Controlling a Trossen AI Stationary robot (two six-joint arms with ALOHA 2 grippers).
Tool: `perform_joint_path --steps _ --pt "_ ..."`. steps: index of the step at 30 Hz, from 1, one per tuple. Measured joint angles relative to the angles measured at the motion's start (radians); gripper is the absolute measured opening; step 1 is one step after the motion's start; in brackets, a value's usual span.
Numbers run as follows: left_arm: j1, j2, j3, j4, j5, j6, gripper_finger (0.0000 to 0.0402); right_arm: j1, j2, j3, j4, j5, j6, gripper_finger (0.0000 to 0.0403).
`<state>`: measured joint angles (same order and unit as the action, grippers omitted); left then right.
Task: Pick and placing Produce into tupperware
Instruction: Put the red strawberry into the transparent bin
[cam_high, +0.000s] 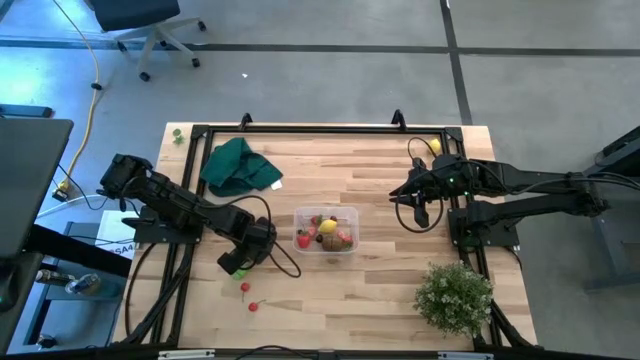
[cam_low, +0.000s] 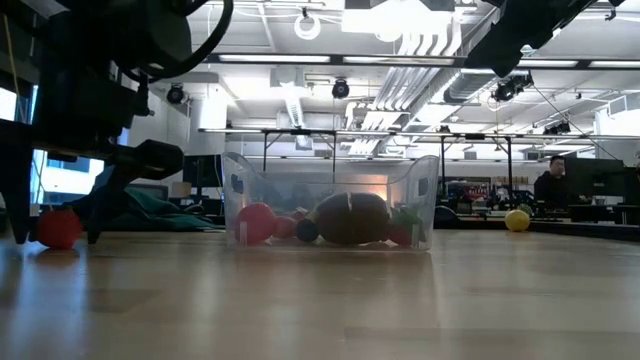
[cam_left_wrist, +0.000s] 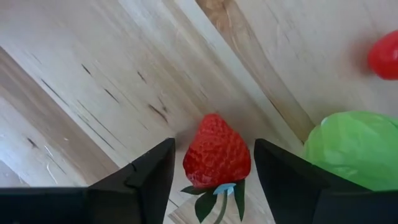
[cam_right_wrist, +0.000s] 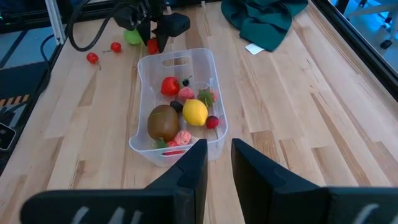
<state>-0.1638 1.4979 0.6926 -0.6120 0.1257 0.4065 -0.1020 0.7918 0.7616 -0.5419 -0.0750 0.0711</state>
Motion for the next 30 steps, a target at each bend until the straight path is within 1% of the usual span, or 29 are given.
perform_joint_path --steps 9,15,19,26,30 --pt "0.000 0.000 0.000 -0.001 -0.002 -0.018 0.0164 0.000 0.000 0.000 0.000 0.000 0.000 0.0062" --pt "0.000 0.000 0.000 0.000 -0.002 -0.019 0.0146 0.000 0.000 0.000 0.000 0.000 0.000 0.0062" --pt "0.000 0.000 0.000 0.004 -0.002 -0.018 0.0143 0.000 0.000 0.000 0.000 0.000 0.000 0.0062" --pt "0.000 -0.002 0.000 0.024 -0.002 -0.023 0.0150 0.000 0.000 0.000 0.000 0.000 0.000 0.0062" --pt "0.000 -0.026 0.000 0.049 -0.008 -0.026 0.0151 0.000 0.000 0.000 0.000 0.000 0.000 0.0062"
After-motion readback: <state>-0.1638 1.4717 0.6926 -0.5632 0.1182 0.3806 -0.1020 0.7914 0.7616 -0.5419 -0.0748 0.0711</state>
